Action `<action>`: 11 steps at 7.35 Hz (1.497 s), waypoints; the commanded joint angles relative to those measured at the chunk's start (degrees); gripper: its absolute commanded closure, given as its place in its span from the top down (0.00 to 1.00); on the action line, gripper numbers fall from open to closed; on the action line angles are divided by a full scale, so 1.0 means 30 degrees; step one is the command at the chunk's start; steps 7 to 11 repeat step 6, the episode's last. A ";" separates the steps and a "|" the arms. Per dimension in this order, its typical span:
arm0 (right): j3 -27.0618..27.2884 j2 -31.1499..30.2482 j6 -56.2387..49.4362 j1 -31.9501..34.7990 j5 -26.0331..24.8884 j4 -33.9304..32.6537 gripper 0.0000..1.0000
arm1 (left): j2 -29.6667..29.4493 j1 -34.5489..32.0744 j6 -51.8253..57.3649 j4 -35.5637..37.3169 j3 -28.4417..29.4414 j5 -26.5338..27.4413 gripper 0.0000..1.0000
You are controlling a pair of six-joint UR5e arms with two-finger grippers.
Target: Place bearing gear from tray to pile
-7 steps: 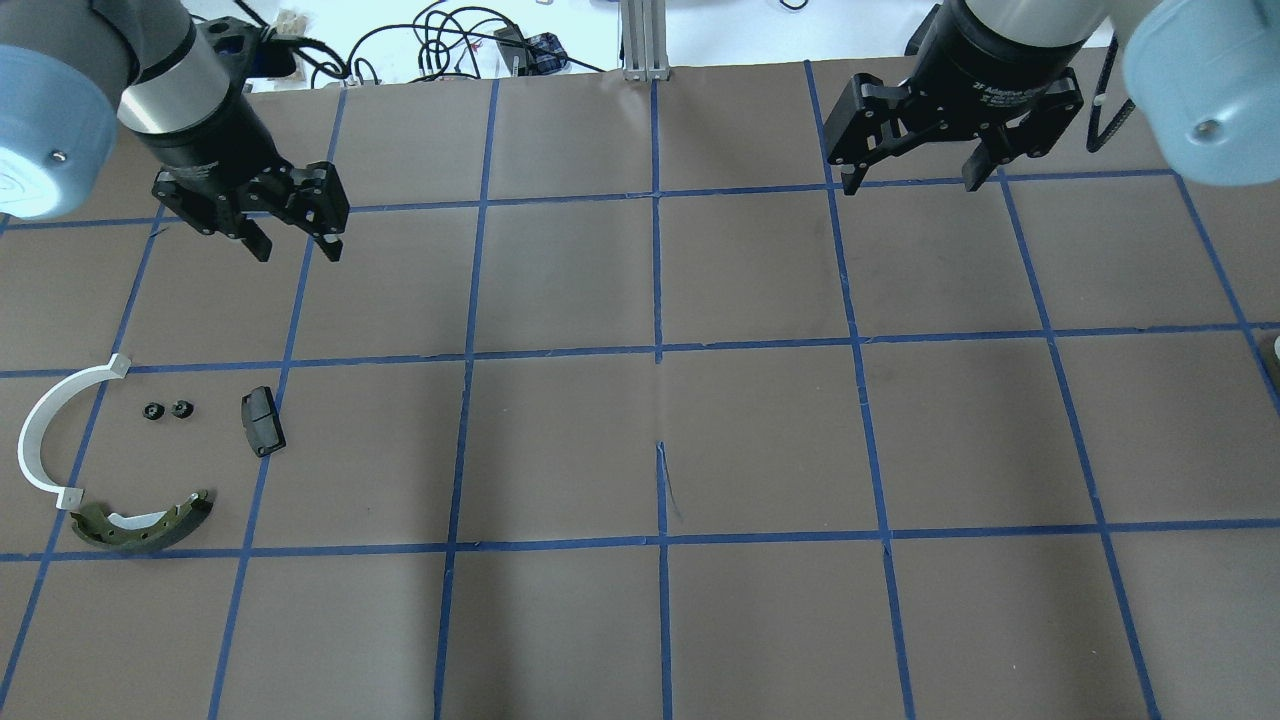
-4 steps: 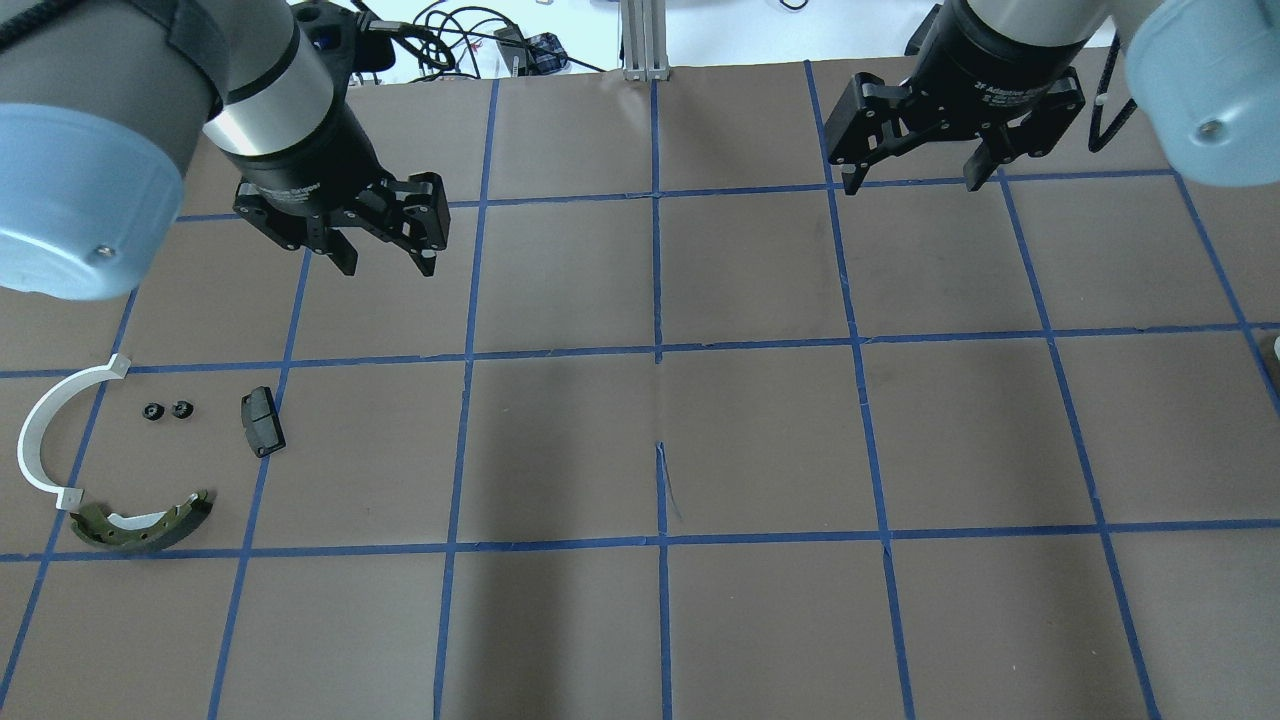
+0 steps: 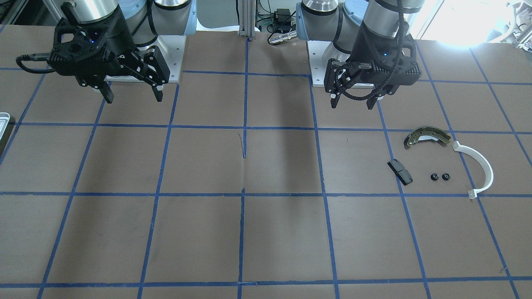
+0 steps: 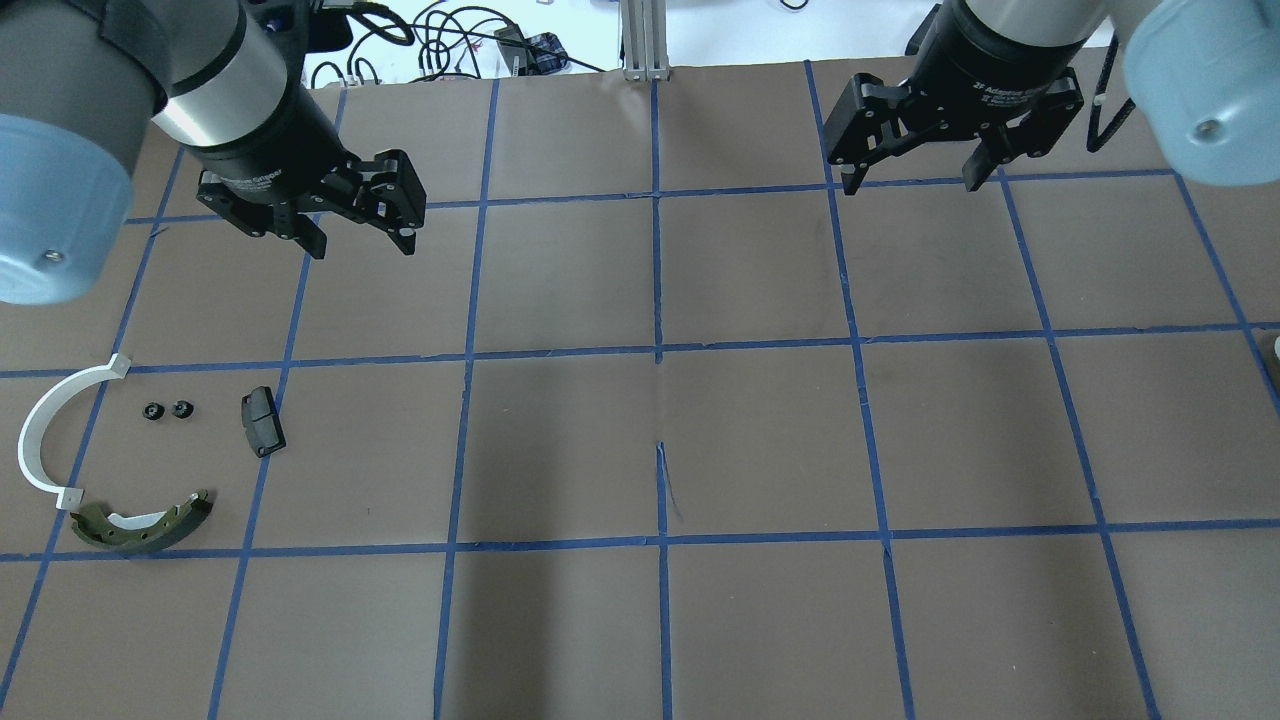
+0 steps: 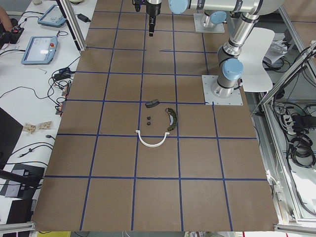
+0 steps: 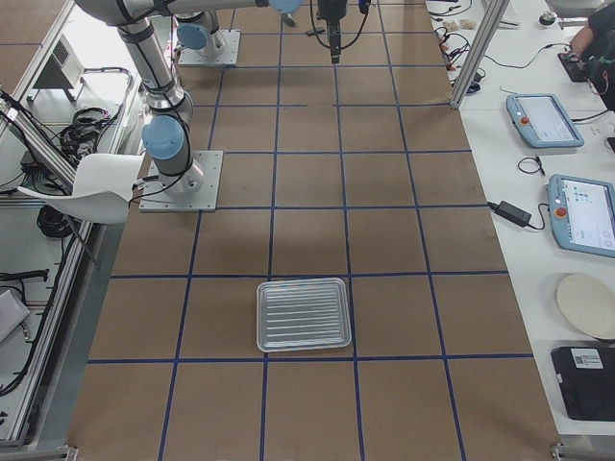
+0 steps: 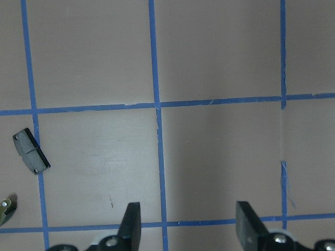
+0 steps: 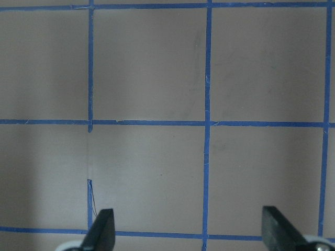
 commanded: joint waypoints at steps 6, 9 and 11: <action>0.0000 -0.0003 0.0000 0.0018 0.0008 0.0000 1.00 | -0.0591 0.0721 -0.0299 -0.3175 0.1908 0.0539 1.00; 0.0000 -0.0003 0.0000 0.0018 0.0008 0.0000 1.00 | -0.0591 0.0721 -0.0299 -0.3175 0.1908 0.0539 1.00; 0.0000 -0.0003 0.0000 0.0018 0.0008 0.0000 1.00 | -0.0591 0.0721 -0.0299 -0.3175 0.1908 0.0539 1.00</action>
